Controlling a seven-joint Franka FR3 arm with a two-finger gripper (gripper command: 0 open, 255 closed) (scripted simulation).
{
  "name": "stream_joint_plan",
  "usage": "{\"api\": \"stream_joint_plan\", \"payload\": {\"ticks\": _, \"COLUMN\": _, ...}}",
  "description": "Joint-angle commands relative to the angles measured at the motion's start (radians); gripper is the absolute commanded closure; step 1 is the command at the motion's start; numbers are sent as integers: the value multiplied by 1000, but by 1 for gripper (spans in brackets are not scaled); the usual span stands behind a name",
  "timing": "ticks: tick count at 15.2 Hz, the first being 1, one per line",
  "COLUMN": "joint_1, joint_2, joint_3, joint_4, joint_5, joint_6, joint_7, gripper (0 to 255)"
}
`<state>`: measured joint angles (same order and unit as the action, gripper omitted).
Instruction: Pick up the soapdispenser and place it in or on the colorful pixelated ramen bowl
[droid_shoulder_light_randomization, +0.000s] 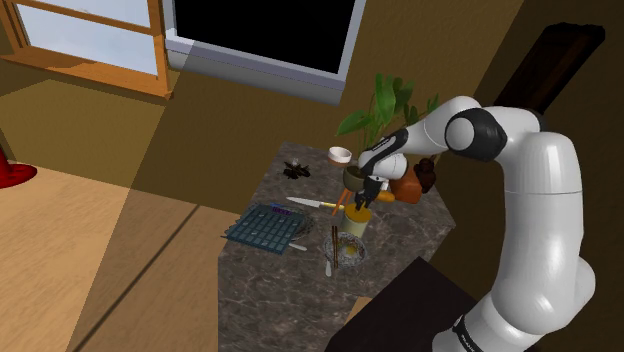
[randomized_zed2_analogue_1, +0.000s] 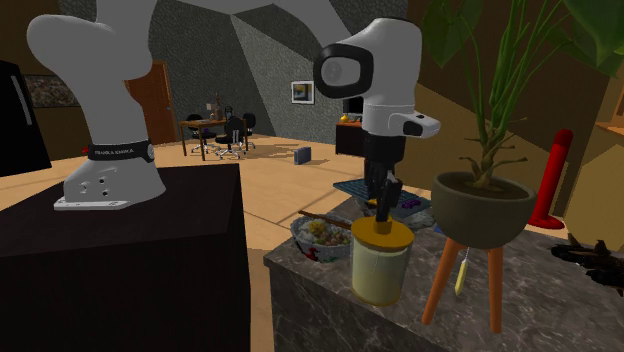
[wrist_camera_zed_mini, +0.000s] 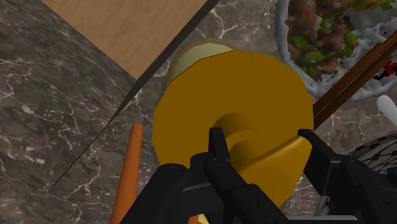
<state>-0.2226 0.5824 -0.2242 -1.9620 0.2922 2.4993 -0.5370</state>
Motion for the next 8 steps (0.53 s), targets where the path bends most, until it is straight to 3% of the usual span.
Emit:
{"api": "stream_joint_plan", "payload": {"ticks": 1, "joint_1": 4, "joint_2": -20, "joint_3": -6, "joint_4": -3, "joint_5": -7, "joint_6": -16, "joint_7": 5, "gripper": 255}}
{"api": "stream_joint_plan", "payload": {"ticks": 8, "joint_1": 20, "joint_2": -93, "joint_3": -28, "joint_4": -9, "joint_5": -36, "joint_6": -80, "joint_7": 27, "gripper": 255}}
